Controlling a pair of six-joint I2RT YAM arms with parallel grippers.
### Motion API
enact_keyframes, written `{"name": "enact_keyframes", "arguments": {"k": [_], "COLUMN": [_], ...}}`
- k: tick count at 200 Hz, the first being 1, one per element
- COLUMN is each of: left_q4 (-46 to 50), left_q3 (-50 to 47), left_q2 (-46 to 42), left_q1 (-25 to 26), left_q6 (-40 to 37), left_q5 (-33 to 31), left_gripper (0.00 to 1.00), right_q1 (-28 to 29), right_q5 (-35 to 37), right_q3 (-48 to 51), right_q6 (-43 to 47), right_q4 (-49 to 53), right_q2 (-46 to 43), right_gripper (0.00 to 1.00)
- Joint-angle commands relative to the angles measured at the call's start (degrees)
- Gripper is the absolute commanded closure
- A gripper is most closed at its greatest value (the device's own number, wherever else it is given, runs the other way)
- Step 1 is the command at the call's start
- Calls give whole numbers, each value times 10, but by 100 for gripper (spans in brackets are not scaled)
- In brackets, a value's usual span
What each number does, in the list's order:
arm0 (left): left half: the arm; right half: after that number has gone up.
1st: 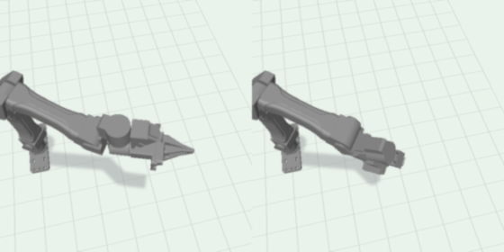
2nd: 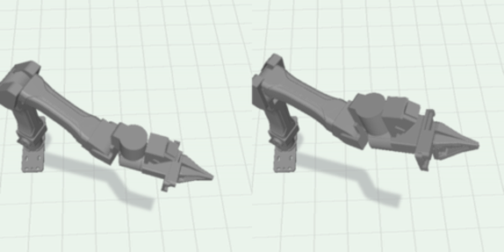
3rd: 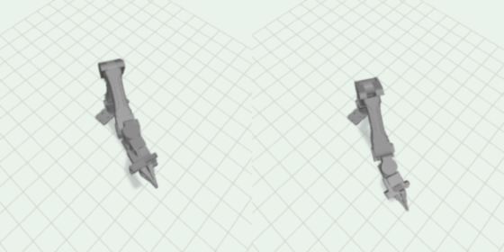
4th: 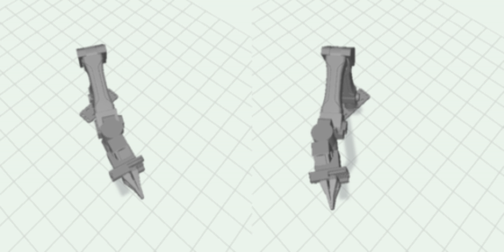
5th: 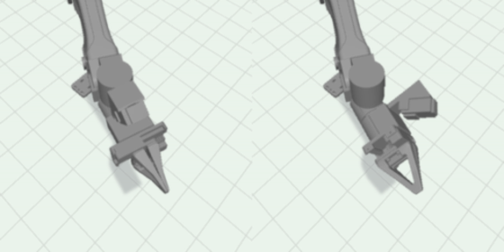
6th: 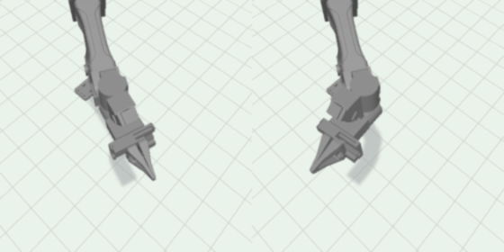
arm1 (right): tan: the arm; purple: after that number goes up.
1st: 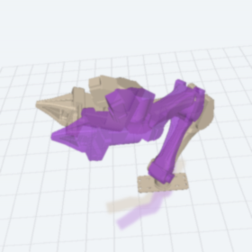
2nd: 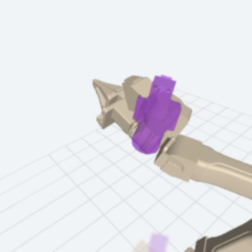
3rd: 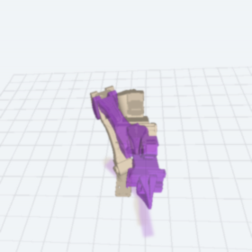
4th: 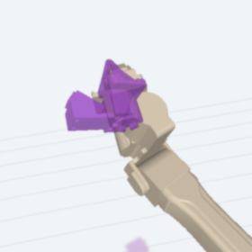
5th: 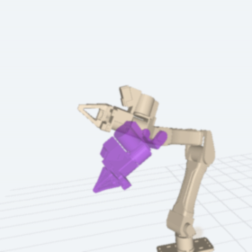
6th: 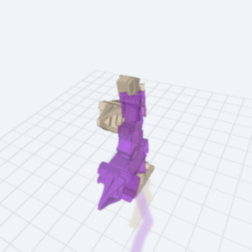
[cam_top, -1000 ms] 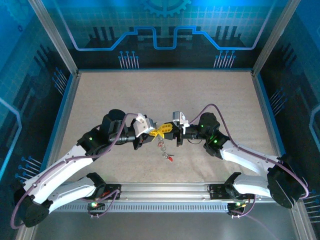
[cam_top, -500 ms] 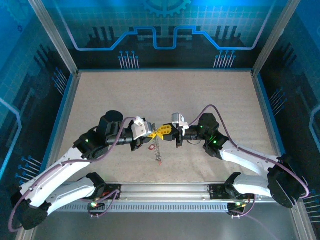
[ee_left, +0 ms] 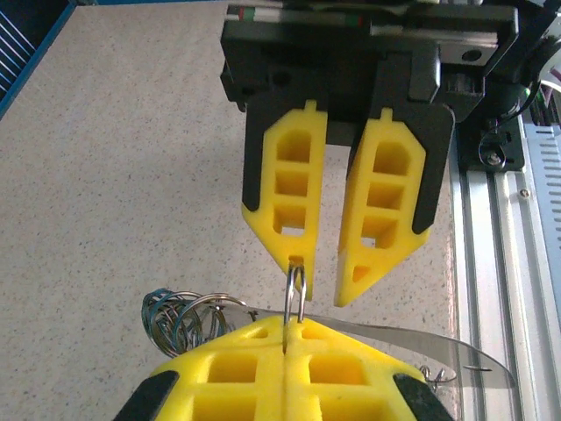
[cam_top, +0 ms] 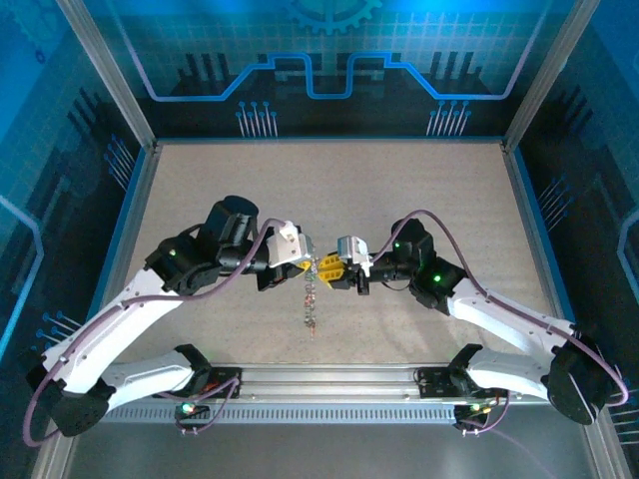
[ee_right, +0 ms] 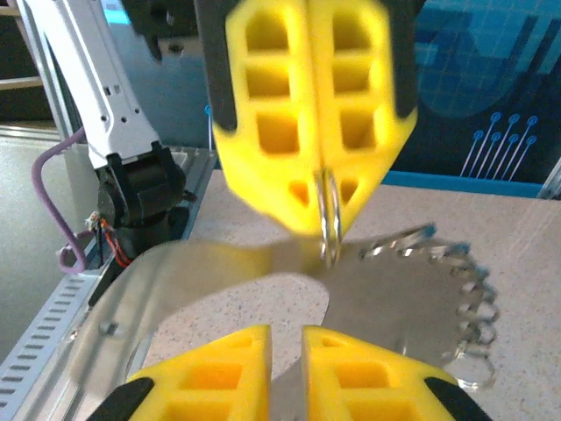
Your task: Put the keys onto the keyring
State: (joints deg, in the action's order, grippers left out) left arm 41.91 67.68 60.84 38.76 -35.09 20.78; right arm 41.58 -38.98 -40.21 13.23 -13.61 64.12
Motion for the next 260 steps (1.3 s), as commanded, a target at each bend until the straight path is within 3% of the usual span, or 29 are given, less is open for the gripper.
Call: {"name": "enact_keyframes", "arguments": {"k": [1,89,142,166,186,199,239,260], "left_q4": [56,85,95,105,96,68,-8,-27], "left_q3": [40,74,92,99,94,79,-15,-58], "left_q2": [18,64,82,87,82,70,-13,-43], "left_q1": [7,33,36,36,36,36,23,22], "left_q6": [-34,-41,-39,-39,-38,-26,-40,-45], "left_q5": [-8,-14,-5,1,12,27,30,21], "left_gripper": [100,100,100,100,100,84,85,77], "right_q1": [0,0,3,3,3,2,-10,-17], "right_q5": [-16,-2,0,0,-3,1,1,-3], "right_q3": [-13,7,7,10,17,35,74,84], "right_q6": [5,-14,-19,-21,-24,-39,-84,-94], "right_q4": [16,-34,-37,-40,-54,-94,-189,-207], "right_q2": [6,-13,-5,-7,-10,-15,-30,-35], "right_gripper": [82,78,85,100,100,100,100,100]}}
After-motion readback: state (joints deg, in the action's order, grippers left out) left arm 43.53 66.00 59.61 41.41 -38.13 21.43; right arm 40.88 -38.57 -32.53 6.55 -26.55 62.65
